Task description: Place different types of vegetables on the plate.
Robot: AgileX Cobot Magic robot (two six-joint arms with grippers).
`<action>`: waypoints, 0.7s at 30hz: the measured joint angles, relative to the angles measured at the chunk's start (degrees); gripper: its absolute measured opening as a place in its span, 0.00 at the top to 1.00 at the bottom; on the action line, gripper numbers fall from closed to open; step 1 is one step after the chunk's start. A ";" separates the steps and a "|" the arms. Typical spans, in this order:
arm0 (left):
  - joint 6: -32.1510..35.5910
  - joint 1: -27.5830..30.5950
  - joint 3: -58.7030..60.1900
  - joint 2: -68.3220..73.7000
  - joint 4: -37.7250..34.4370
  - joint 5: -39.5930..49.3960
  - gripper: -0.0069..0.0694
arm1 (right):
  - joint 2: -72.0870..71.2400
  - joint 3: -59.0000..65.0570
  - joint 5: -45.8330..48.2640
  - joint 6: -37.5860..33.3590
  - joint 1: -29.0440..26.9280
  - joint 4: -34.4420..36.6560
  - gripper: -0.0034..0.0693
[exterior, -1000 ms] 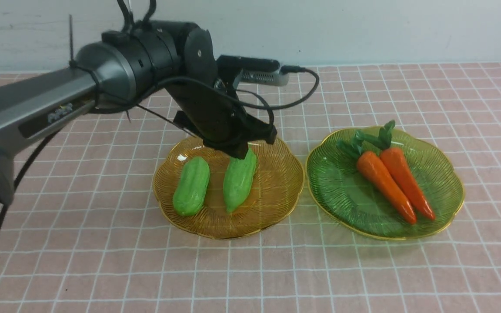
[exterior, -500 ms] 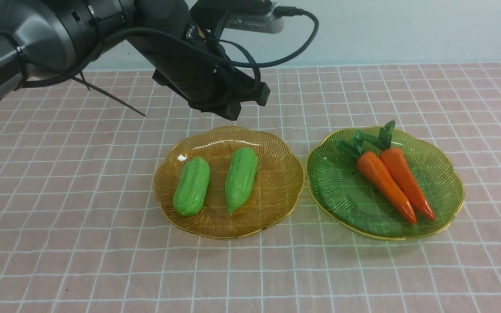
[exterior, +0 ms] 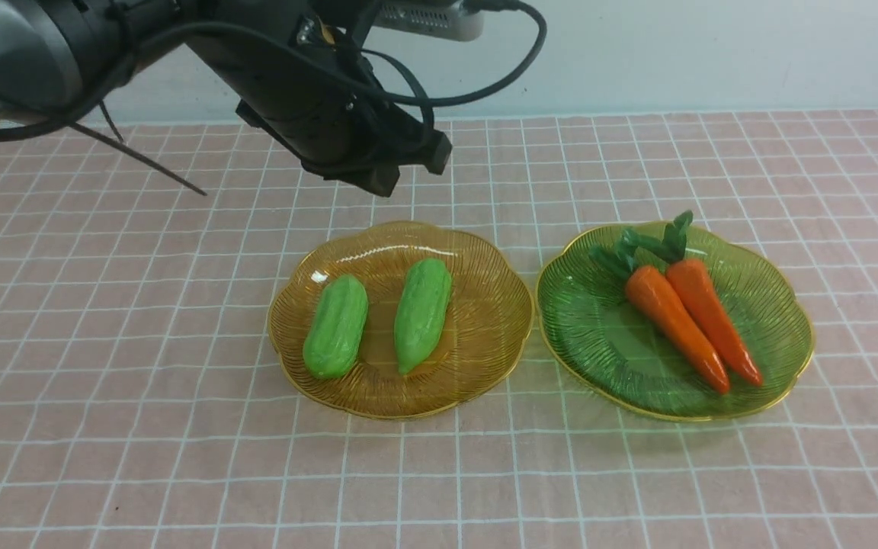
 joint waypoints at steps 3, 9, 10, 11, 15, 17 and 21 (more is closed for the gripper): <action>0.00 0.00 0.00 -1.96 0.11 2.02 0.91 | -1.62 1.15 -0.17 0.00 0.00 -0.10 0.98; 0.00 0.00 0.00 -8.99 0.39 5.36 0.91 | -13.50 9.96 -1.69 0.00 0.00 -1.19 0.98; 0.00 0.00 0.00 -10.01 0.67 6.01 0.91 | -15.28 11.21 -1.69 0.00 -0.06 -1.53 0.98; 0.00 0.00 0.00 -10.01 0.67 6.01 0.91 | -15.73 11.53 -1.69 0.00 -0.06 -1.63 0.98; 0.00 0.00 0.00 -14.92 1.51 9.87 0.91 | -19.54 16.79 -1.09 -0.06 -0.23 -6.08 0.98; 0.00 0.00 0.00 -17.89 2.88 12.70 0.91 | -19.55 17.21 0.19 -0.06 -0.34 -7.92 0.98; 1.03 0.00 1.06 -23.32 8.64 13.45 0.91 | -19.55 17.21 1.10 -0.06 -1.22 -7.98 0.98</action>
